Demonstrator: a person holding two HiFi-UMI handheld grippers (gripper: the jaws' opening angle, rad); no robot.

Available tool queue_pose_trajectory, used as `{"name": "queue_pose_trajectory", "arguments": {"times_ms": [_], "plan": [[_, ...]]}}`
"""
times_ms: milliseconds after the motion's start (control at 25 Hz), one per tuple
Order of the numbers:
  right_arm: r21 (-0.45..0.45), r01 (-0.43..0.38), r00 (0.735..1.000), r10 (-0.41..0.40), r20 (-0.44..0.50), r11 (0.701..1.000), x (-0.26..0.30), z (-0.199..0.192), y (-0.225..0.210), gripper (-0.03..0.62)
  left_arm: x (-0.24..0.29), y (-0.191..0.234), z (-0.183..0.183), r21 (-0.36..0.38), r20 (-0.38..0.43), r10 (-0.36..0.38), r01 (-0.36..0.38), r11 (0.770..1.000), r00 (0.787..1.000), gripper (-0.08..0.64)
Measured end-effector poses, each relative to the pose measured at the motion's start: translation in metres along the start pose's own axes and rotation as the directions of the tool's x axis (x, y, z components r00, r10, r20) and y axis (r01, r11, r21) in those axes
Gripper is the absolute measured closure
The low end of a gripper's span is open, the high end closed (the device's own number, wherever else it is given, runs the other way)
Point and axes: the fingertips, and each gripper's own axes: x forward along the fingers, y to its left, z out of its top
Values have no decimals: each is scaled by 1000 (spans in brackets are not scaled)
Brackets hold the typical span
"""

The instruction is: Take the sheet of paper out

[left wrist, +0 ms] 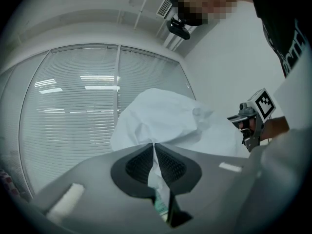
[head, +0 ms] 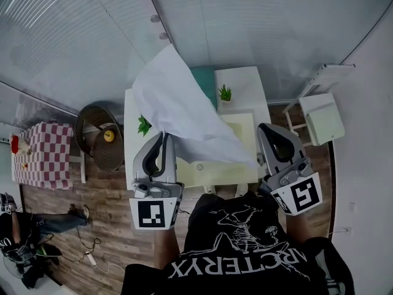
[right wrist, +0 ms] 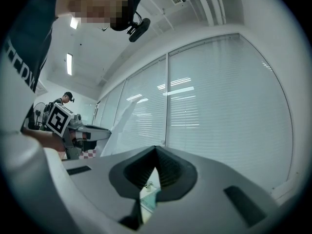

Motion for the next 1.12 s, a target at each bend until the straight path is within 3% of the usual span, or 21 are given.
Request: {"name": "queue_pose_trajectory", "arguments": {"times_ms": [400, 680, 880, 1120], "plan": [[-31, 18, 1000, -18, -4, 999, 1, 0, -5, 583, 2, 1, 3, 22, 31, 10, -10, 1000, 999, 540], [-48, 21, 1000, -21, -1, 999, 2, 3, -9, 583, 3, -8, -10, -17, -26, -8, 7, 1000, 1000, 540], [-53, 19, 1000, -20, -2, 998, 4, 5, -9, 583, 2, -7, -8, -42, -22, -11, 10, 999, 1000, 540], [-58, 18, 1000, -19, -4, 998, 7, 6, -6, 583, 3, -3, 6, -25, 69, -10, 12, 1000, 998, 540]]}}
